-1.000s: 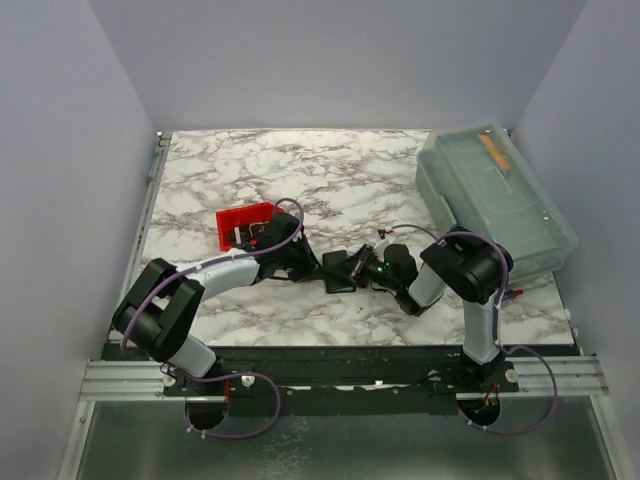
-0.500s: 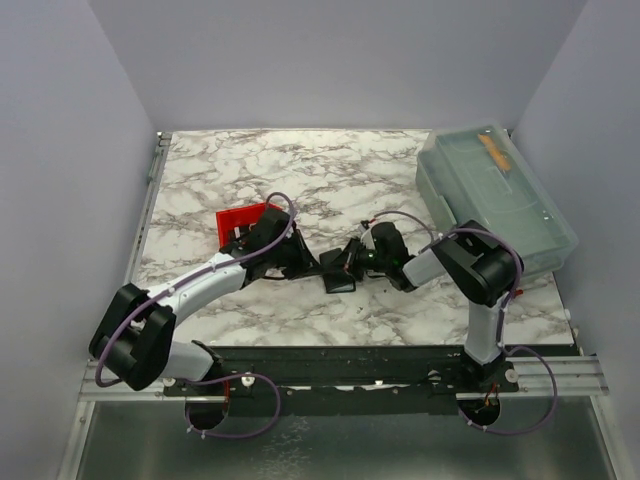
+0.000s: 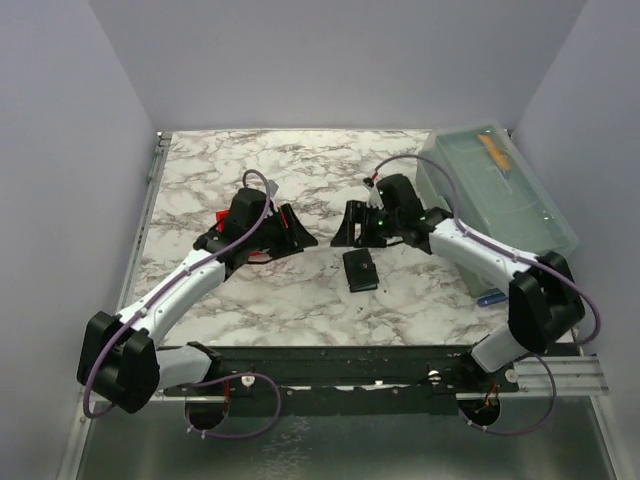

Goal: Put the credit cards into the card holder
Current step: Close the card holder at the center of the board, then reset both arms

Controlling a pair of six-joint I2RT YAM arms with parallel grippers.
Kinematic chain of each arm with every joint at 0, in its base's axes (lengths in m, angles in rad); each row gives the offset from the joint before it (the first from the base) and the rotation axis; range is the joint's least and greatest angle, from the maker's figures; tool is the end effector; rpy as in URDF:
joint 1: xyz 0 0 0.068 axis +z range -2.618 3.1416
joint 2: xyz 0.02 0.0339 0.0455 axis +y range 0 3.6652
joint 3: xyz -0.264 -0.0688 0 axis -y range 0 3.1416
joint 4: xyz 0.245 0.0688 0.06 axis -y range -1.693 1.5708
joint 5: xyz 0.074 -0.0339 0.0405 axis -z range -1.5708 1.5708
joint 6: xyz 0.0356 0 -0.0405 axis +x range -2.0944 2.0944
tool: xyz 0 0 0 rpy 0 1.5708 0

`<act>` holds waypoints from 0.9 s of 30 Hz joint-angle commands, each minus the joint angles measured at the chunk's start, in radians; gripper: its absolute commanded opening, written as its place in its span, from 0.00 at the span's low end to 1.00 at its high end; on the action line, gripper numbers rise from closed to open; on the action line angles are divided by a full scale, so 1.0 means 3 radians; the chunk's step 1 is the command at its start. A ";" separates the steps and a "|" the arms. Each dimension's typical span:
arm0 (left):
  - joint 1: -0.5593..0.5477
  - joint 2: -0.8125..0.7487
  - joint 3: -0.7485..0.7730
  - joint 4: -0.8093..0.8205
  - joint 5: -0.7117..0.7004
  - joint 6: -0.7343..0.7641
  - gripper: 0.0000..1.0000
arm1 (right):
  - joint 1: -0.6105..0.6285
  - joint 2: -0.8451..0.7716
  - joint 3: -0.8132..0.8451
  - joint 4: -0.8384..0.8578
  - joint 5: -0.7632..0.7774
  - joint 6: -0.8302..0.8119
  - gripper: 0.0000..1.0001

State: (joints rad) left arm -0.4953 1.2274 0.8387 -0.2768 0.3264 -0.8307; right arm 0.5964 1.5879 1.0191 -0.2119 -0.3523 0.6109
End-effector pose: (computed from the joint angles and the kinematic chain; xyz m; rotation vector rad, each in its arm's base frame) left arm 0.2280 -0.1361 0.2582 -0.2125 2.4141 -1.0366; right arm 0.2740 0.2009 0.2205 -0.1683 2.5143 0.9631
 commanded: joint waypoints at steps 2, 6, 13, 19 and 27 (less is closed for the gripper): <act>0.0181 -0.0269 0.0493 -0.0194 0.0126 0.0196 0.65 | -0.0004 -0.0631 0.0718 -0.1139 0.0444 -0.0669 0.84; 0.0215 -0.0327 0.0862 -0.0274 0.0051 0.0323 0.76 | -0.0004 -0.0763 0.1096 -0.1618 0.0828 -0.0899 0.92; 0.0265 -0.0481 0.1511 -0.0381 -0.0277 0.0648 0.89 | -0.0004 -0.1141 0.1507 -0.1973 0.1156 -0.1151 0.98; 0.0270 -0.0707 0.2138 -0.0391 -0.0894 0.1121 0.99 | -0.0004 -0.1690 0.2022 -0.1780 0.1619 -0.1405 1.00; 0.0270 -0.1106 0.2337 -0.0103 -0.1373 0.1474 0.99 | -0.0004 -0.2114 0.2395 -0.1411 0.1982 -0.1673 1.00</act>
State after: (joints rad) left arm -0.4198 0.9432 1.5200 -0.3496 0.0212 -0.4774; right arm 0.5961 0.9691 1.7119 -0.6807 0.1432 0.1738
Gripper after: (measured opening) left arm 0.987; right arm 0.995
